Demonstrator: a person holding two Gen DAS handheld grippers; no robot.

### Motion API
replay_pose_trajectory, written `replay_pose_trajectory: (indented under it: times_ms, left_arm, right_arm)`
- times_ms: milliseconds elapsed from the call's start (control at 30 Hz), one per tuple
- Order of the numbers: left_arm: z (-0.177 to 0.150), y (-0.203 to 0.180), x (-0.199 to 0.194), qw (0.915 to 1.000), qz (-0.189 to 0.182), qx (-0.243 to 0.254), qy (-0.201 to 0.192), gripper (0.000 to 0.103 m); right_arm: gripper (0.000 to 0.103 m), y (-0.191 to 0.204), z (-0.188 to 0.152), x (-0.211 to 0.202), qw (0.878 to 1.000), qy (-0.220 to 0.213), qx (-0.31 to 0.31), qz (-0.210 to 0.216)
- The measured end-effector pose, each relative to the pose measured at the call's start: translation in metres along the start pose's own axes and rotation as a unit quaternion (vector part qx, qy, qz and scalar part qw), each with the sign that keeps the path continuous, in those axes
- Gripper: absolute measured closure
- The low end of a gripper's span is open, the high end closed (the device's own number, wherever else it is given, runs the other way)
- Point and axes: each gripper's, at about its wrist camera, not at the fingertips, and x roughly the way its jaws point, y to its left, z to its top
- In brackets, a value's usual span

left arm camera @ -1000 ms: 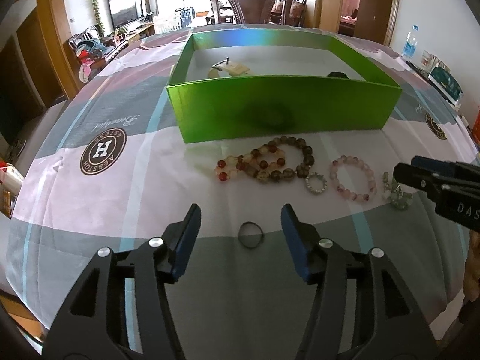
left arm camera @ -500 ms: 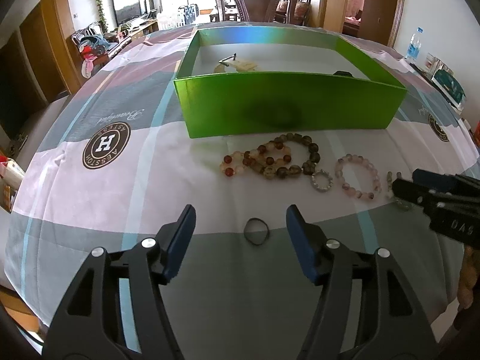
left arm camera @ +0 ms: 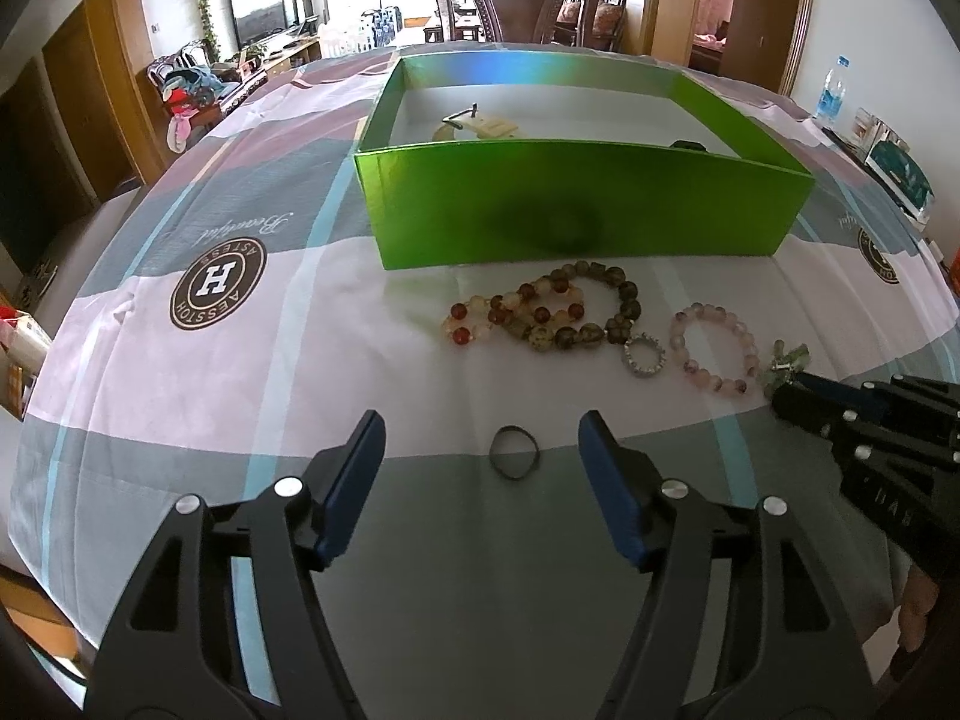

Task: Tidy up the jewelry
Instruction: 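Grasp the green jade pendant with the right tool while the left tool approaches the black ring, then grasp the pink bead bracelet with the right tool while the left tool grasps the small black ring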

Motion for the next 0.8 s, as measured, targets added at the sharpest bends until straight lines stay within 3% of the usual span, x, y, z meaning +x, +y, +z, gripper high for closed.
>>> replay_pose_trajectory:
  times_ms: [300,667,700,800]
  left_arm:
    - [0.000,0.002,0.001,1.0000,0.001,-0.003,0.002,0.036]
    - [0.006,0.016,0.002,0.9998,0.006,-0.017,0.001,0.036]
    - [0.007,0.018,0.002,0.9998,0.008,-0.019,0.001,0.036]
    - [0.010,0.024,0.001,0.9996,0.010,-0.025,0.000,0.035]
  right_arm:
    - [0.095,-0.019,0.009,-0.020,0.999,-0.033,0.021,-0.022]
    - [0.094,-0.032,0.017,-0.024,0.998,-0.039,0.043,-0.026]
    - [0.093,-0.031,0.017,-0.024,0.998,-0.040,0.045,-0.026]
    - [0.076,-0.030,0.018,-0.025,0.998,-0.044,0.047,-0.023]
